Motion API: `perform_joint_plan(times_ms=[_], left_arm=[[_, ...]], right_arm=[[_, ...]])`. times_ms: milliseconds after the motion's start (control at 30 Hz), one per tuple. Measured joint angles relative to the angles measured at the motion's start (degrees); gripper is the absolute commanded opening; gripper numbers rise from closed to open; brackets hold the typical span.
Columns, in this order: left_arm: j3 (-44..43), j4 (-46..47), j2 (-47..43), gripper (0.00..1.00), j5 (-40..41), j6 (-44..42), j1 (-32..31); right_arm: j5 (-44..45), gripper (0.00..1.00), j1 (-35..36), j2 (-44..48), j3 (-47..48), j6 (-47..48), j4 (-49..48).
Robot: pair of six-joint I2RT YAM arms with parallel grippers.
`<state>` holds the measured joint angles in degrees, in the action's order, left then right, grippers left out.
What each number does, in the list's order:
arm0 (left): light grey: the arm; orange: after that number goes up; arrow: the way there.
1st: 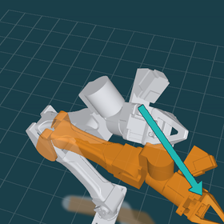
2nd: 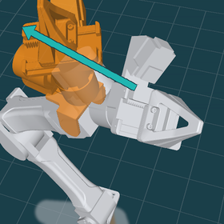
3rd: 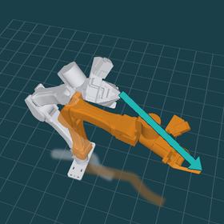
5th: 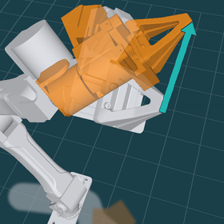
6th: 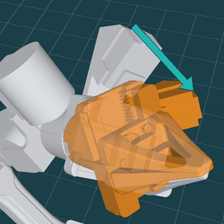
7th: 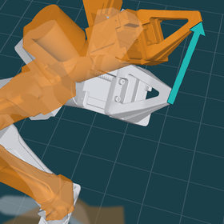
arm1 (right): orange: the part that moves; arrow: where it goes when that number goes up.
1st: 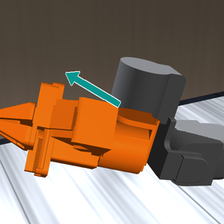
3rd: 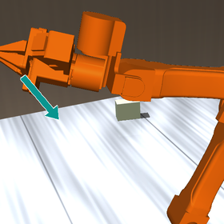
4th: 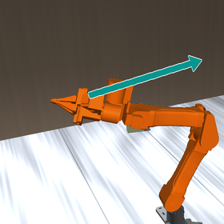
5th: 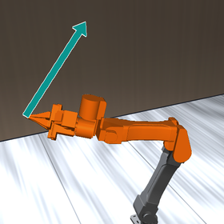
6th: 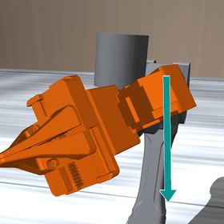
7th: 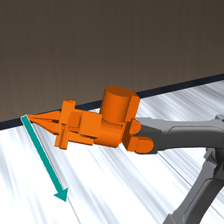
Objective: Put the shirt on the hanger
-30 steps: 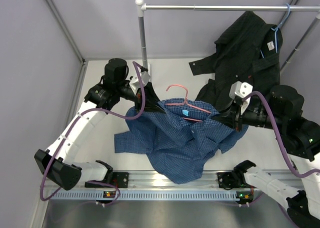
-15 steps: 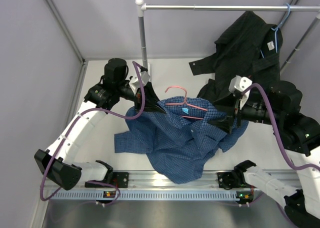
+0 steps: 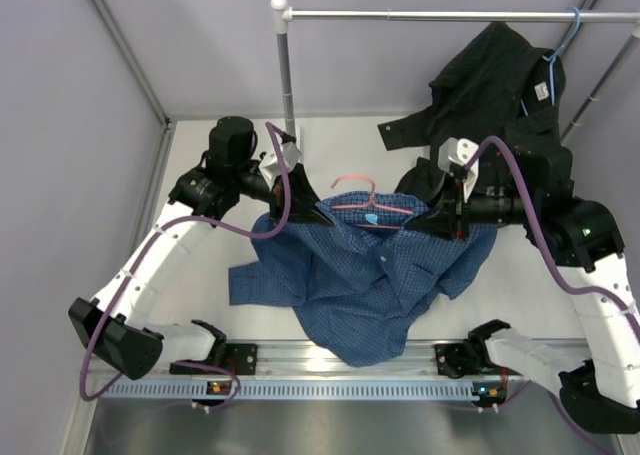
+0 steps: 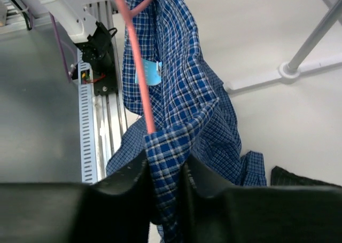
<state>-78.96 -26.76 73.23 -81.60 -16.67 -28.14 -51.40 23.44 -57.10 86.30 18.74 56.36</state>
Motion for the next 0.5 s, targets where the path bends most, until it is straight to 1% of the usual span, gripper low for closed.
perform_joint_plan(times_ms=[33, 167, 367, 433, 467, 500], left_arm=[[0.02, 0.00, 0.00, 0.00, 0.00, 0.00, 0.00], [0.00, 0.20, 0.00, 0.00, 0.04, -0.02, -0.17], [0.00, 0.42, 0.07, 0.00, 0.13, -0.02, -1.05], [-0.35, 0.22, 0.35, 0.19, 0.42, 0.02, -1.01], [-0.76, 0.17, 0.61, 0.23, 0.44, 0.02, -1.01], [-1.14, 0.11, 0.83, 0.38, 0.24, -0.02, -1.01]], right_arm=[[-0.26, 0.12, -0.02, 0.52, -0.13, 0.31, 0.24], [-0.92, 0.00, -0.02, 3.26, -0.85, 1.36, 0.24], [-0.39, 0.00, 0.00, 5.51, -2.82, 1.62, -1.09], [0.55, 0.00, 0.00, 6.71, -4.70, 1.01, -2.64], [1.11, 0.00, 0.00, 7.50, -5.75, 0.42, -3.98], [2.19, 0.00, 0.00, 8.48, -6.78, -0.22, -5.14]])
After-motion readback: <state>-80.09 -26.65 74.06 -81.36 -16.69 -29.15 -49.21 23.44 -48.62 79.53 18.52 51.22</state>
